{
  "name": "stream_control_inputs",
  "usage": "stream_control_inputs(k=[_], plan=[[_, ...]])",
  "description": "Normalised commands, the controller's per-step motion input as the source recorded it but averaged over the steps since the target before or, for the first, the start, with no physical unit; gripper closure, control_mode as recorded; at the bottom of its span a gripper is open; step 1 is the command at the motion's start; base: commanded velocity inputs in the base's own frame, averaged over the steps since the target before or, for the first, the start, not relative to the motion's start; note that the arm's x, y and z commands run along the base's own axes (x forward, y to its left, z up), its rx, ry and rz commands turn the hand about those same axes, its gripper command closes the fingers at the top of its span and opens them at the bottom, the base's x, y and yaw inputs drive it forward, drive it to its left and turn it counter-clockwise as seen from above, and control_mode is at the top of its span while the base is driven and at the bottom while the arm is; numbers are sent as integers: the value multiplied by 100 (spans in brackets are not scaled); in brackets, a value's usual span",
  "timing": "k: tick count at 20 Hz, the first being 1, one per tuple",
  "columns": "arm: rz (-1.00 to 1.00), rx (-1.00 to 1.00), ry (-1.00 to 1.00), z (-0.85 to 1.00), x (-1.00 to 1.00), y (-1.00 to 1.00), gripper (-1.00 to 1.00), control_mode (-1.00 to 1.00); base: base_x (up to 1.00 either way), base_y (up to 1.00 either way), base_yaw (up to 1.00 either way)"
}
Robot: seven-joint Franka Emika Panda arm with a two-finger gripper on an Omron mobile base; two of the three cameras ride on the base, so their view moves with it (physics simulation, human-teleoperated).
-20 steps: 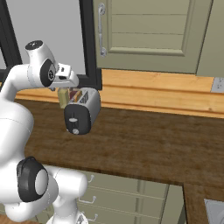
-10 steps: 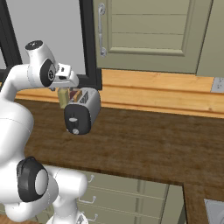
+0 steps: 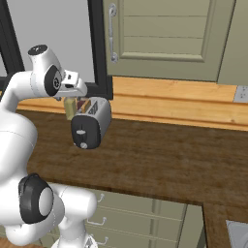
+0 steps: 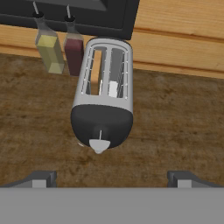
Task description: Start the toaster. Once the lever pops up, take the bread to the plate on the dining counter.
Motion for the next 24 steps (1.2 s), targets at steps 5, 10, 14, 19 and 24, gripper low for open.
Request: stream_control_inputs(k=[5,10,14,19,24], plan=[[0,0,0,0,0,0,-100,-100,0,0,0],[0,0,0,0,0,0,-100,-100,0,0,0],[0,0,0,0,0,0,-100,-100,0,0,0],[0,0,0,0,0,0,-100,-100,0,0,0],[0,0,0,0,0,0,-100,-100,0,0,0]])
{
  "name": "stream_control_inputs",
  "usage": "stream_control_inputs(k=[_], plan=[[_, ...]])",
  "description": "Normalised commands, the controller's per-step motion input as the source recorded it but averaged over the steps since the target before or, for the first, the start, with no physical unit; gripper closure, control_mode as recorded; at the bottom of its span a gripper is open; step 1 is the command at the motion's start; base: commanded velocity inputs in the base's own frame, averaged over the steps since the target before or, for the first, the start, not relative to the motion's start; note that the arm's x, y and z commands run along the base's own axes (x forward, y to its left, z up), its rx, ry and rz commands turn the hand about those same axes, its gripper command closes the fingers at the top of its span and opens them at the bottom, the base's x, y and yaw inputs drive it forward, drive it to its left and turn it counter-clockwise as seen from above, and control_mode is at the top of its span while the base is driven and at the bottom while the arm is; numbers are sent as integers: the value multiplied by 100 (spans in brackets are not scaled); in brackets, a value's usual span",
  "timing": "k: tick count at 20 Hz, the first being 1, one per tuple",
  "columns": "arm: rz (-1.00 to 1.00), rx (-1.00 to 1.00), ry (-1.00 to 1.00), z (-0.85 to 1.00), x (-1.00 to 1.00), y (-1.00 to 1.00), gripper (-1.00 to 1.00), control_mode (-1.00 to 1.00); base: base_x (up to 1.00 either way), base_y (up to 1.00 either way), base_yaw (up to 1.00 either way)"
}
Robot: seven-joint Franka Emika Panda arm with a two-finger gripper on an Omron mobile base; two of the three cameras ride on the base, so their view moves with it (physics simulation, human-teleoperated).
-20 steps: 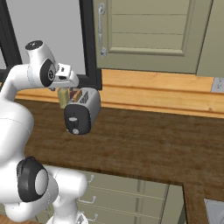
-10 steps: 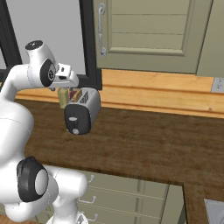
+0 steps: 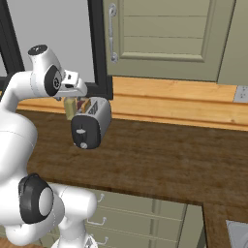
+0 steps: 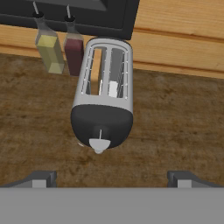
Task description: Start the toaster. Once the lever pops up, take the bread to the plate on the dining counter.
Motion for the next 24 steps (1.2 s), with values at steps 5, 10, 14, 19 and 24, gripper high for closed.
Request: stream_control_inputs(k=[5,10,14,19,24], plan=[[0,0,0,0,0,0,-100,-100,0,0,0],[0,0,0,0,0,0,-100,-100,0,0,0],[0,0,0,0,0,0,-100,-100,0,0,0],[0,0,0,0,0,0,-100,-100,0,0,0],[0,0,0,0,0,0,-100,-100,0,0,0]])
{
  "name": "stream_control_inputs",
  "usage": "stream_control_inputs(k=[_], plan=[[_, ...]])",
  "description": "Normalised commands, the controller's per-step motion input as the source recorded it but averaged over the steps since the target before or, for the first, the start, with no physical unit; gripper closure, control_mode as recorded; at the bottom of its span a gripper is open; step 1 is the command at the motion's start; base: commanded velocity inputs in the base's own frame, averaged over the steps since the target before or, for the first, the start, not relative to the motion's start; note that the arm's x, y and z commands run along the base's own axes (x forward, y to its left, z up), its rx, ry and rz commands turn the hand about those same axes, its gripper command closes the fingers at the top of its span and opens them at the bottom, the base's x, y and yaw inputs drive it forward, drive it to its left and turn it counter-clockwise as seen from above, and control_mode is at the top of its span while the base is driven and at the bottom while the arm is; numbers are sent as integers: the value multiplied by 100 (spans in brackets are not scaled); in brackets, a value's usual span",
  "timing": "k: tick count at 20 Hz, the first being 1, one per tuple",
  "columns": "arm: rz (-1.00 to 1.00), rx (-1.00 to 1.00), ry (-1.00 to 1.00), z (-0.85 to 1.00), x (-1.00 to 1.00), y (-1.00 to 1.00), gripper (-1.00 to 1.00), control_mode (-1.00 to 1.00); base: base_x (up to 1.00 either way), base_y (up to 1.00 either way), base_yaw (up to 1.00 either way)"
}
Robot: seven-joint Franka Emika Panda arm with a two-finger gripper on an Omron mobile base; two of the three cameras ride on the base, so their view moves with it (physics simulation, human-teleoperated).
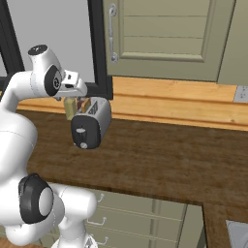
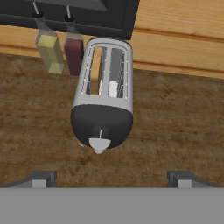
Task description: Start the toaster. Once the lever pops up, take the bread to the plate on the dining counter.
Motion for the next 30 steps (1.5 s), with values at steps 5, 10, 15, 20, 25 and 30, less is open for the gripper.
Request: stream_control_inputs(k=[5,10,15,20,25,30], plan=[[0,0,0,0,0,0,-100,-100,0,0,0],[0,0,0,0,0,0,-100,-100,0,0,0],[0,0,0,0,0,0,-100,-100,0,0,0],[0,0,0,0,0,0,-100,-100,0,0,0],[0,0,0,0,0,0,-100,-100,0,0,0],[0,0,0,0,0,0,-100,-100,0,0,0]])
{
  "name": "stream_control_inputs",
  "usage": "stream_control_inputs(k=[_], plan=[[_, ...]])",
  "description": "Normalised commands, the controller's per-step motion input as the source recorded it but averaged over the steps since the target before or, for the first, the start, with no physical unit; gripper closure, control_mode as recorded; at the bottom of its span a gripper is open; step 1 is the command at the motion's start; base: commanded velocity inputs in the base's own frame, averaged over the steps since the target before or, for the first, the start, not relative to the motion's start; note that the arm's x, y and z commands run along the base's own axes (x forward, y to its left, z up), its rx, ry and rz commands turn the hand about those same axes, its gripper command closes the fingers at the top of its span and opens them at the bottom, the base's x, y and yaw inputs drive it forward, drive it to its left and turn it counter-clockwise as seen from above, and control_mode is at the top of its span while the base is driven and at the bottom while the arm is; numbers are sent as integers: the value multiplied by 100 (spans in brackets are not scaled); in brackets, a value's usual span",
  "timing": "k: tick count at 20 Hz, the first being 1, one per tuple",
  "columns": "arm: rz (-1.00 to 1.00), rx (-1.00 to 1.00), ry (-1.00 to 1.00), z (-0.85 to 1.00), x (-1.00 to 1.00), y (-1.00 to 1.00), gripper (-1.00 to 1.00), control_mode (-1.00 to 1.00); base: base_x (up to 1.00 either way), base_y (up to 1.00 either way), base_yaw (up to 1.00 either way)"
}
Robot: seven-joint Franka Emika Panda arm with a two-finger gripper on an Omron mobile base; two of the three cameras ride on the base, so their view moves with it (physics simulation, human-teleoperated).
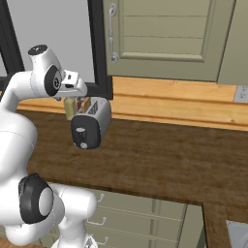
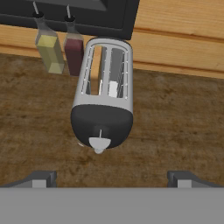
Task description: Start the toaster. Once the lever pops up, take the bread to the plate on the dining counter.
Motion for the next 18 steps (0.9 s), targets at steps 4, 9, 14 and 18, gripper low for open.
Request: stream_control_inputs(k=[4,9,14,18], plan=[[0,0,0,0,0,0,-100,-100,0,0,0],[0,0,0,0,5,1,-100,-100,0,0,0],[0,0,-1,0,46,48,-100,-100,0,0,0],[-1,0,-1,0,73,61,-100,-100,0,0,0]])
